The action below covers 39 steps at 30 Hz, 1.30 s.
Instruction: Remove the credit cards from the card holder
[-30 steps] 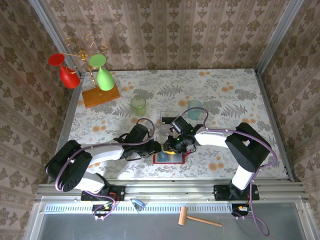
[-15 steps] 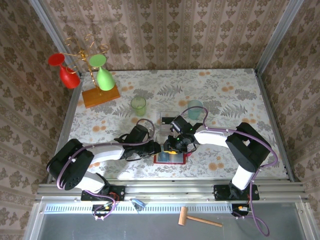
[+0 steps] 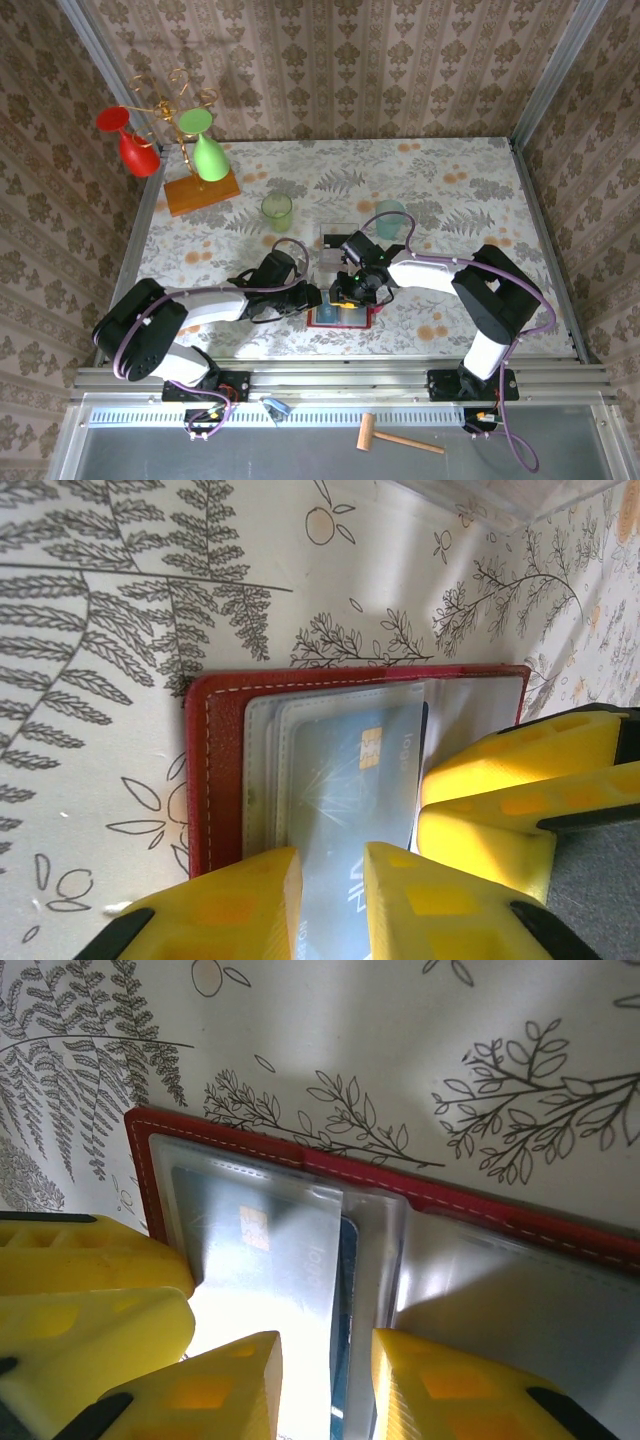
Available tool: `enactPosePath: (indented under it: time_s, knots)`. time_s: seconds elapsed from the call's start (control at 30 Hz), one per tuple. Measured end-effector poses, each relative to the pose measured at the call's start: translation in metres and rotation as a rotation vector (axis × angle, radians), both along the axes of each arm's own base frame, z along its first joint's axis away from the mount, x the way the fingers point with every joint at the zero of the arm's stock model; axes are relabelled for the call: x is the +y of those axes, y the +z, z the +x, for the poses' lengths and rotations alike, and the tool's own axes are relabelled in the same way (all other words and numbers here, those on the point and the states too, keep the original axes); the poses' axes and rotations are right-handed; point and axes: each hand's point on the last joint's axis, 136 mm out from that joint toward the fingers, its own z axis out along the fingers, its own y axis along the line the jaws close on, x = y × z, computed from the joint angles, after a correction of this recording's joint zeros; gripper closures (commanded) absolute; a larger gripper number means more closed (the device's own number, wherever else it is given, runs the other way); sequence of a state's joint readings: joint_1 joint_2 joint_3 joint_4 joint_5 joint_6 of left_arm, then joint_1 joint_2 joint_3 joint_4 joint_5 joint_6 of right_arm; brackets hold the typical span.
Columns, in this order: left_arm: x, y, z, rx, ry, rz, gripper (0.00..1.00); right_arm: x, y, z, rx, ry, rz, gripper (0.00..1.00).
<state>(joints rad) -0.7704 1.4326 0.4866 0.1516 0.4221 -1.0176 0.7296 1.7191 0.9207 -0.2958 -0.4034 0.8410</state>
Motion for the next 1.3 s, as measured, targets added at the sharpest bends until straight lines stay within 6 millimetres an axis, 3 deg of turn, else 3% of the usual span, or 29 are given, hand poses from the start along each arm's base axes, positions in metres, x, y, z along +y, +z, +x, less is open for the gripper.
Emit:
enactPosePath:
  time_s: [0.47,0.8,1.3]
  knots:
    - [0.017,0.005,0.003,0.003,0.047,0.028,0.71,0.008,0.010,0.004,-0.020,-0.002,0.048,0.72]
    - [0.021,-0.004,-0.003,0.023,0.044,0.041,0.71,0.014,0.012,0.004,-0.016,-0.008,0.089,0.72]
    - [0.018,0.001,-0.001,0.016,0.043,0.031,0.71,0.012,0.009,0.002,-0.010,-0.007,0.084,0.72]
